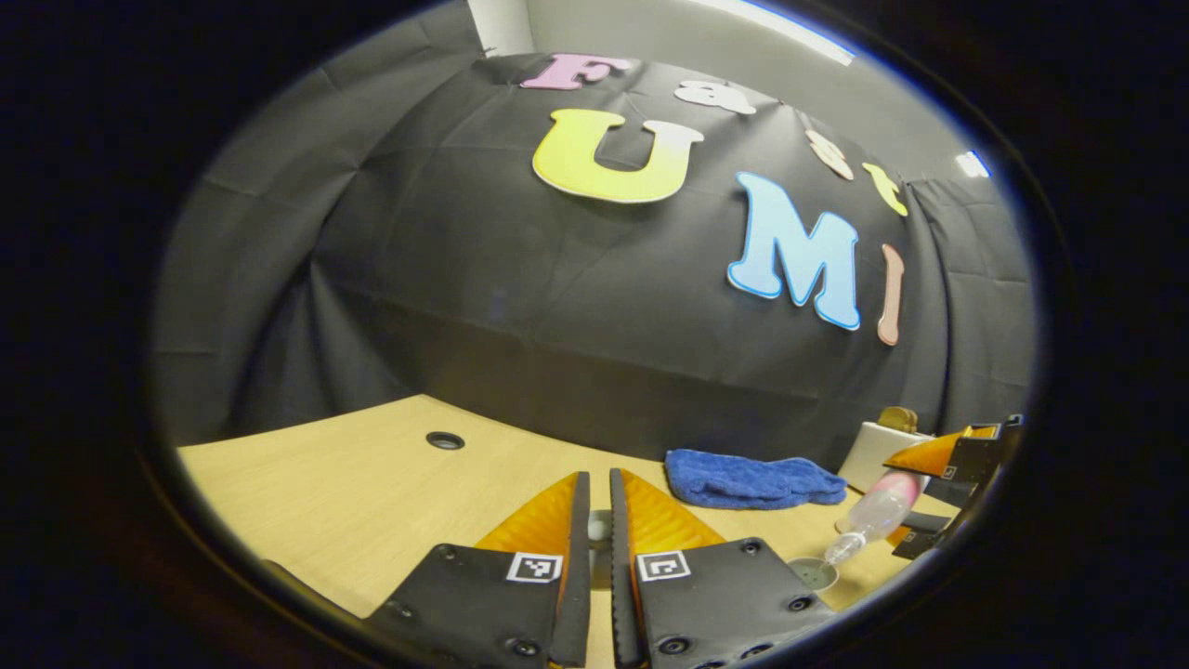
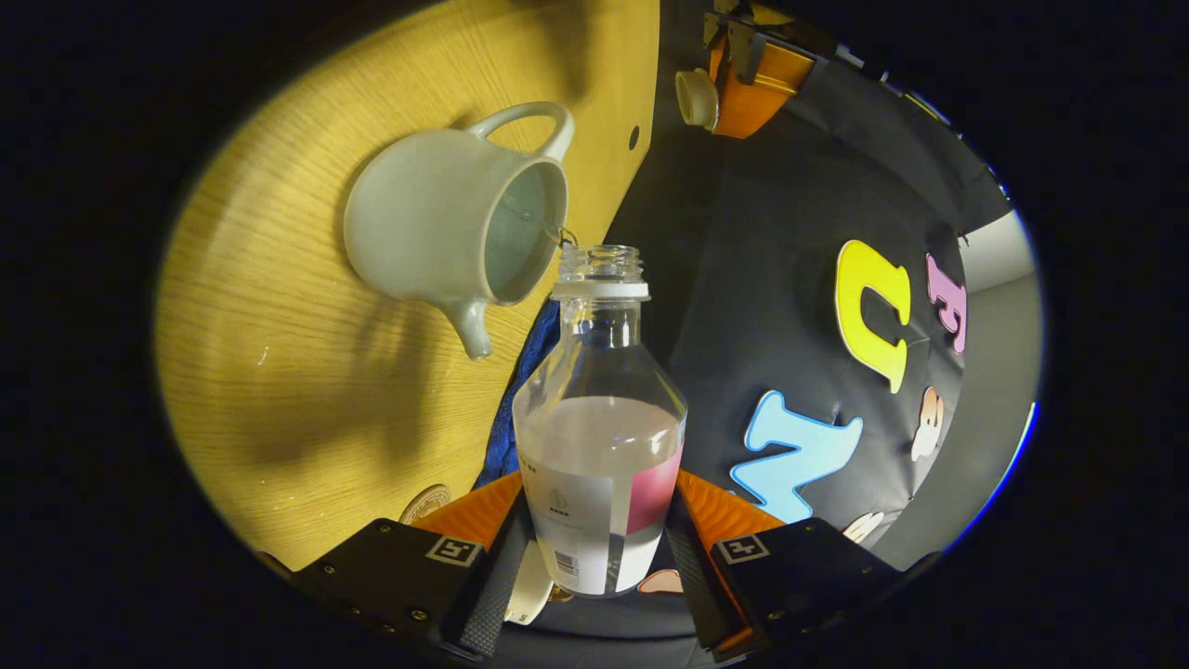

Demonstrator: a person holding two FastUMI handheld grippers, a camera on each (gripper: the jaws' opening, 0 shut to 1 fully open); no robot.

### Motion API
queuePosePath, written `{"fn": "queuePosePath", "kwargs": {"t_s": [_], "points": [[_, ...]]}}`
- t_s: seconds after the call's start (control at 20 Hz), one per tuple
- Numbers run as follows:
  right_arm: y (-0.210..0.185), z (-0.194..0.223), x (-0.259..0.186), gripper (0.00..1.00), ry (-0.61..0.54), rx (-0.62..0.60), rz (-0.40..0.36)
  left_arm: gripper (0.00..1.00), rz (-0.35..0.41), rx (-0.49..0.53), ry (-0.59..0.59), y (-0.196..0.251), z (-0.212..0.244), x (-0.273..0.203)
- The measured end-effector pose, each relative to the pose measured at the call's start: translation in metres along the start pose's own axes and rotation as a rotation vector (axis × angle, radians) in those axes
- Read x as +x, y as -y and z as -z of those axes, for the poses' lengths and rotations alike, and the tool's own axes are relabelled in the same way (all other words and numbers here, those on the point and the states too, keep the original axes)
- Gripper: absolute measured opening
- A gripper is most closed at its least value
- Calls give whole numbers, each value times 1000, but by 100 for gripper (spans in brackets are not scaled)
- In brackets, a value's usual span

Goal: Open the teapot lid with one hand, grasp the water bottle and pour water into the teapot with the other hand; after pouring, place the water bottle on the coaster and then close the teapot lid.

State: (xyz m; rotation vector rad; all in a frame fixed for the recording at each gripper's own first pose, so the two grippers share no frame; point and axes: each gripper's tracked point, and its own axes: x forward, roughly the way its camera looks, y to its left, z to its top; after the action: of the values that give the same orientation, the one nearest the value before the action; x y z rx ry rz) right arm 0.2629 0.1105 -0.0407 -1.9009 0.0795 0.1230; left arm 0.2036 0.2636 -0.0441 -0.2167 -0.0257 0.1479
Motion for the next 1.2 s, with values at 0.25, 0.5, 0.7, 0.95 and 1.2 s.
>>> {"fn": "queuePosePath", "kwargs": {"t_s": [0.25, 0.5, 0.7, 0.95, 1.2], "points": [[11, 0, -2, 76, 8, -44, 17, 19, 2, 3, -3, 0, 1, 1], [25, -3, -5, 76, 20, -121, 62, 19, 8, -2, -3, 2, 2, 1], [33, -2, -7, 76, 20, -161, 89, 12, 19, -2, -4, 6, -1, 0], [46, -1, -8, 76, 21, -236, 138, 19, 38, -2, 7, 9, -6, -2], [51, -2, -9, 76, 28, -259, 152, 16, 71, 14, -11, 17, -5, -1]]}}
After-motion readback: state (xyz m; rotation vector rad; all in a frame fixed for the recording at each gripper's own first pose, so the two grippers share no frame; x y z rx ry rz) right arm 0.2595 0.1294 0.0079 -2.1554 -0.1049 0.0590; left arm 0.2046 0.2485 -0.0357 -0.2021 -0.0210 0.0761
